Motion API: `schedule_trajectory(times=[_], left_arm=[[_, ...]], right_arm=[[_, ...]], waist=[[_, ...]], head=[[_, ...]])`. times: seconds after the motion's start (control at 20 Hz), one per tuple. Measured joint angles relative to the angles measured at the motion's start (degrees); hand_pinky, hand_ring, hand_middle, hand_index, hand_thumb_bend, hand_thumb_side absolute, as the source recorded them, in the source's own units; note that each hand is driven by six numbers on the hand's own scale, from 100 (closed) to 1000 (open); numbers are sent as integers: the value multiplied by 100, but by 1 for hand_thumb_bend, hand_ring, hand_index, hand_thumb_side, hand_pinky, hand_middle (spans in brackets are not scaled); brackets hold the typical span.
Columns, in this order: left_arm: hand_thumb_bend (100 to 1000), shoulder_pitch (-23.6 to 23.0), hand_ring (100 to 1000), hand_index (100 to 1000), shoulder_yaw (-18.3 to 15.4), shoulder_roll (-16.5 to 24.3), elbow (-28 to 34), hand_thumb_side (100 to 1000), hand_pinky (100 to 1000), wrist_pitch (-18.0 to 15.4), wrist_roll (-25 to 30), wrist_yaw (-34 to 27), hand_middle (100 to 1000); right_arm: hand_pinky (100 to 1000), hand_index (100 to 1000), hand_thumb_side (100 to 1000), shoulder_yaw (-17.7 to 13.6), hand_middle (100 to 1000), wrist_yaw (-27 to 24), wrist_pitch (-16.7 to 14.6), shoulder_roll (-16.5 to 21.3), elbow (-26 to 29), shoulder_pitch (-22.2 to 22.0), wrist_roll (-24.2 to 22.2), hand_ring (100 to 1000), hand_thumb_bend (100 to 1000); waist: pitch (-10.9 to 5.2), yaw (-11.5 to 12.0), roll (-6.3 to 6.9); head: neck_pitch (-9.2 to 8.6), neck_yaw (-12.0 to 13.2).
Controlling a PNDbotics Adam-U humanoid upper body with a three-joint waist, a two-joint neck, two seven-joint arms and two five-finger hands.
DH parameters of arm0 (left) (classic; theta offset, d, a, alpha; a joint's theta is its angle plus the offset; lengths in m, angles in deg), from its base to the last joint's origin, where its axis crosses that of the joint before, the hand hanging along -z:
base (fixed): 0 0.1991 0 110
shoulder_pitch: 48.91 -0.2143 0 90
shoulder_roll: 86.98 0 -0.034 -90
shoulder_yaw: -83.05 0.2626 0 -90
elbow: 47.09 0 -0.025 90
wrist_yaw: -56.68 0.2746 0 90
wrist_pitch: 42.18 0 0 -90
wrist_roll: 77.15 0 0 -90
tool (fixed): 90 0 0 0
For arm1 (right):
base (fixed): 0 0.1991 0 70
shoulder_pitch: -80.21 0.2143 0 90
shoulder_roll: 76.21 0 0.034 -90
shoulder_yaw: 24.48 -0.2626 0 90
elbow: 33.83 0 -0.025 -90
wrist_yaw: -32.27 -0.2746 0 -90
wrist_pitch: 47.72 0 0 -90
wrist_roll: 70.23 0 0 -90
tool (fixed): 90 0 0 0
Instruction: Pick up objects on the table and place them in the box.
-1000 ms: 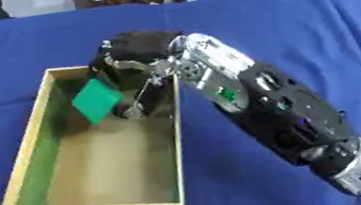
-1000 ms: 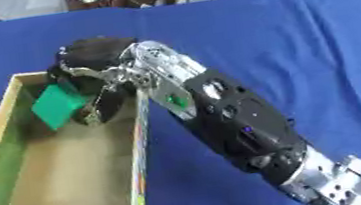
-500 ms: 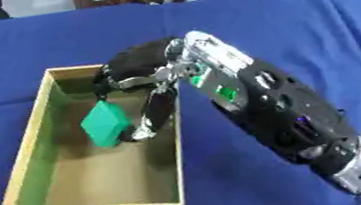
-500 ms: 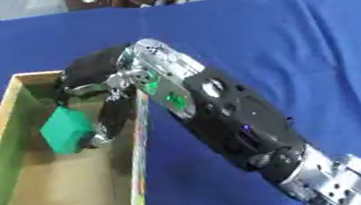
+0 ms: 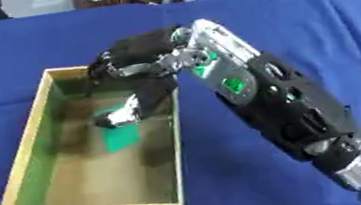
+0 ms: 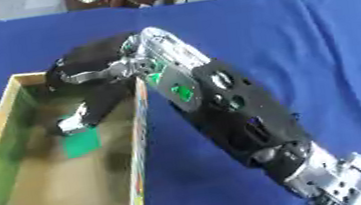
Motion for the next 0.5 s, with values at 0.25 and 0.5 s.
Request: schedule_trajectory(times=[0.25, 0.5], left_arm=[[100, -1, 337, 492, 0, 0, 0, 916, 100, 0, 0, 0, 475], [100, -1, 336, 491, -2, -1, 0, 917, 100, 0, -23, 0, 475]], right_arm=[[846, 882, 1000, -112, 783, -7, 62, 62, 301, 11, 132, 892, 429], [839, 850, 1000, -455, 725, -327, 411, 429, 1137, -117, 785, 854, 138]], waist=[[-3, -9, 14], [-4, -94, 19]], head=[[0, 2], [-1, 82]])
